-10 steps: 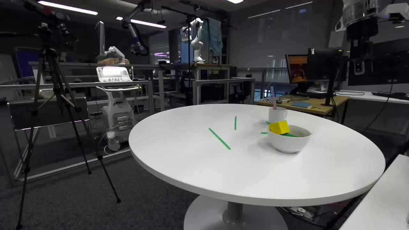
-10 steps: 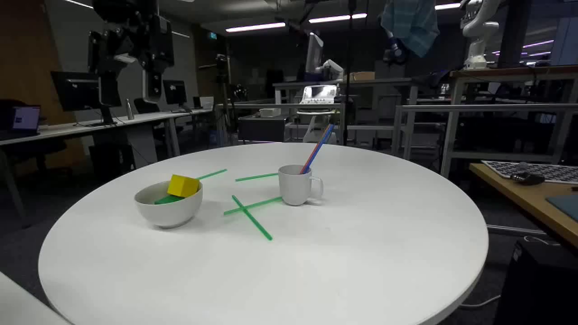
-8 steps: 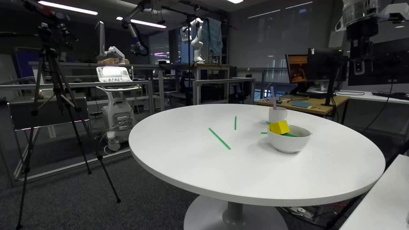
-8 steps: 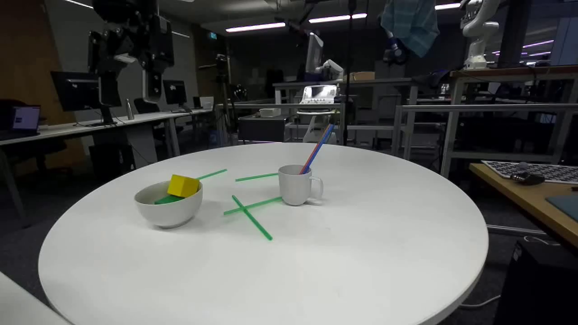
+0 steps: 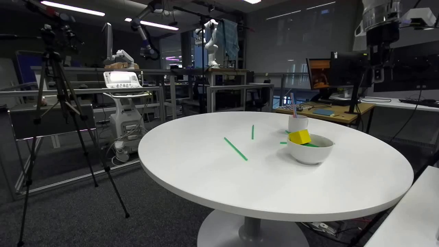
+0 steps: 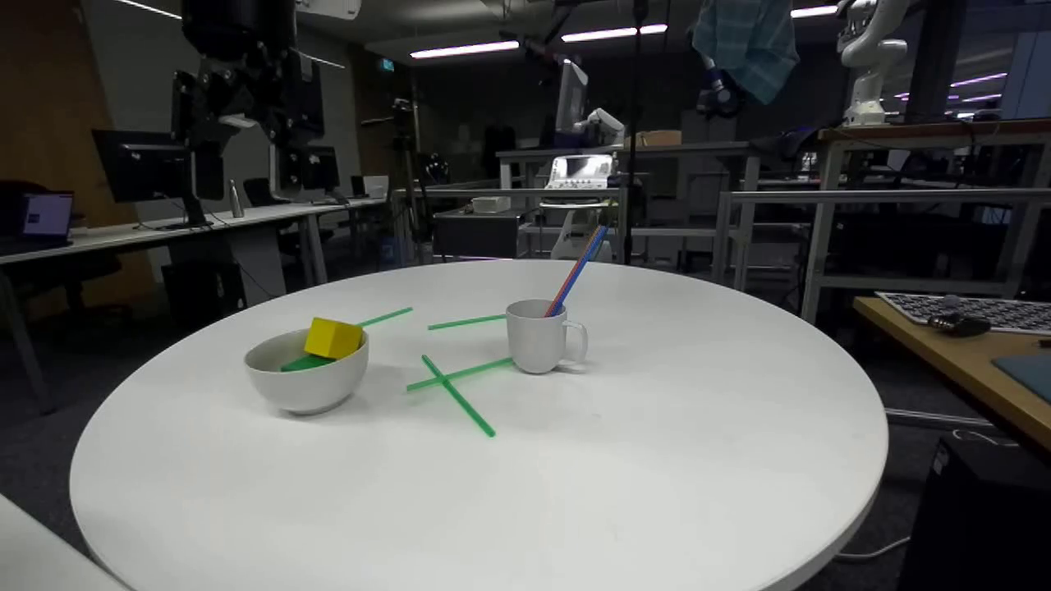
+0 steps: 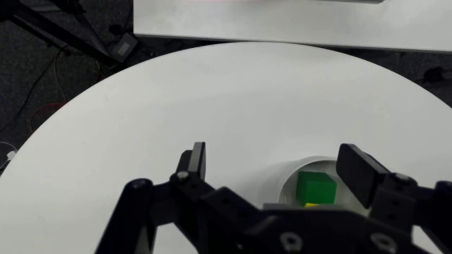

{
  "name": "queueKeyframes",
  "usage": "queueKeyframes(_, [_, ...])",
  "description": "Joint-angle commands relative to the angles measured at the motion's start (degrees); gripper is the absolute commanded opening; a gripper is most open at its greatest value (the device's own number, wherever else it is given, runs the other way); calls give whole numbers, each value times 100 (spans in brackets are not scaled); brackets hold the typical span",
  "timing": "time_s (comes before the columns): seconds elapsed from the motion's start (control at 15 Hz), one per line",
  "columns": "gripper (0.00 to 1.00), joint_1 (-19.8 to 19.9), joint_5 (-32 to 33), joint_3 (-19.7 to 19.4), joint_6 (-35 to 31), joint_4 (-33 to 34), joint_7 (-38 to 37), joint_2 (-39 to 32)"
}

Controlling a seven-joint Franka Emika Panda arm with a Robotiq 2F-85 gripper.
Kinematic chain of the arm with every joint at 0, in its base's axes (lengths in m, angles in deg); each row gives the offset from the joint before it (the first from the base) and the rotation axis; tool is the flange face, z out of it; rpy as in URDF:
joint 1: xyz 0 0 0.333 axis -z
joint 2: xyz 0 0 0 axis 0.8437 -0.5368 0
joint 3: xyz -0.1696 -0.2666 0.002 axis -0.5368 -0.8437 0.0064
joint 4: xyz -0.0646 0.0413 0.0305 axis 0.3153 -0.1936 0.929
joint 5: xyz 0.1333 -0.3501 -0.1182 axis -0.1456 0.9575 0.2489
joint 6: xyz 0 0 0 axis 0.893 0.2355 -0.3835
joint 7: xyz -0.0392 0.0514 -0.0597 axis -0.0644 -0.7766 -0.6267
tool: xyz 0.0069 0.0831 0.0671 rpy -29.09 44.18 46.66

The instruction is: Remove the yellow block from the bowl.

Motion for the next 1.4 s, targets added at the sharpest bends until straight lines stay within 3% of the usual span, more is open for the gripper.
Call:
queueKeyframes(0.0, [100, -213, -272, -83, -266, 74, 247, -296])
queueKeyframes(0.73, [100, -984, -1593, -101, -289, 349, 1851, -1283])
queueKeyframes(1.33, [100, -1081, -1741, 247, -1855, 944, 1872, -2573])
